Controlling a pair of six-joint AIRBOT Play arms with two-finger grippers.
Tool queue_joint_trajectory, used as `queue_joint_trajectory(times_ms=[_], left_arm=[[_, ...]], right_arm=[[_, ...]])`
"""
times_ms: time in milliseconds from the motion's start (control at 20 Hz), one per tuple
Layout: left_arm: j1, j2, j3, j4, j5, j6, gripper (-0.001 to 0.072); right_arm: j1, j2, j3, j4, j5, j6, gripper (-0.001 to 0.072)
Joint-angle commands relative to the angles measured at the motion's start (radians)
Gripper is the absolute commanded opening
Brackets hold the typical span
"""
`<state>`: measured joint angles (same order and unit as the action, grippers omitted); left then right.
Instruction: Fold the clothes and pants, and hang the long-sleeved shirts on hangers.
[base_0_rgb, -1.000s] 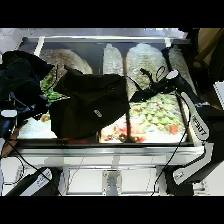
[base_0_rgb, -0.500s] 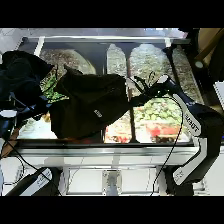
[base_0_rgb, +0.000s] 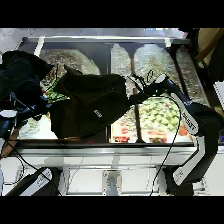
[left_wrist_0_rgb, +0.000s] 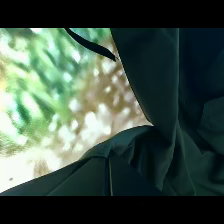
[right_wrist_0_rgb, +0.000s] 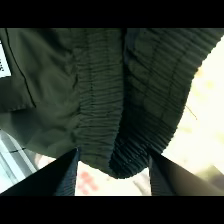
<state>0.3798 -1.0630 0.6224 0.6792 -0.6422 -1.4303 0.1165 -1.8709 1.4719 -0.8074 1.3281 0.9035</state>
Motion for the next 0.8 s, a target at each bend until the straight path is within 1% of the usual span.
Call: queue_joint_trajectory(times_ms=[0,100,150,250,400,500,650,750], left_arm=[[0.001,0.001,0.001,0.000,-0.008,0.003,0.0009],[0.001,0.001,0.001,0.000,-0.008,0.003,0.0009],[0.001,0.001,0.001,0.000,-0.008,0.003,0.0009],[0.001,0.001,0.001,0.000,-0.006,0.003,0.0009],[0.011,0.001,0.004,0.000,0.036,0.006,0.0008],[0.040,0.001,0.019,0.001,0.044,0.007,0.0007],[0.083,0.000,0.035,0.001,0.044,0.007,0.0008],[0.089,0.000,0.036,0.000,0.043,0.007,0.0008]], right_arm=[[0.017,-0.025,0.006,0.020,0.042,-0.002,0.0459],[0.042,-0.035,0.006,0.021,0.042,-0.007,0.0454],[0.054,-0.036,0.006,0.021,0.042,-0.013,0.0425],[0.066,-0.035,0.006,0.035,0.069,-0.034,0.0019],[0.019,-0.002,0.012,0.032,0.208,-0.018,0.0022],[-0.049,0.062,0.011,-0.016,0.298,0.008,0.0022],[-0.160,0.191,0.010,-0.073,0.360,0.031,0.0022],[-0.213,0.280,-0.026,-0.105,0.366,0.039,0.0022]])
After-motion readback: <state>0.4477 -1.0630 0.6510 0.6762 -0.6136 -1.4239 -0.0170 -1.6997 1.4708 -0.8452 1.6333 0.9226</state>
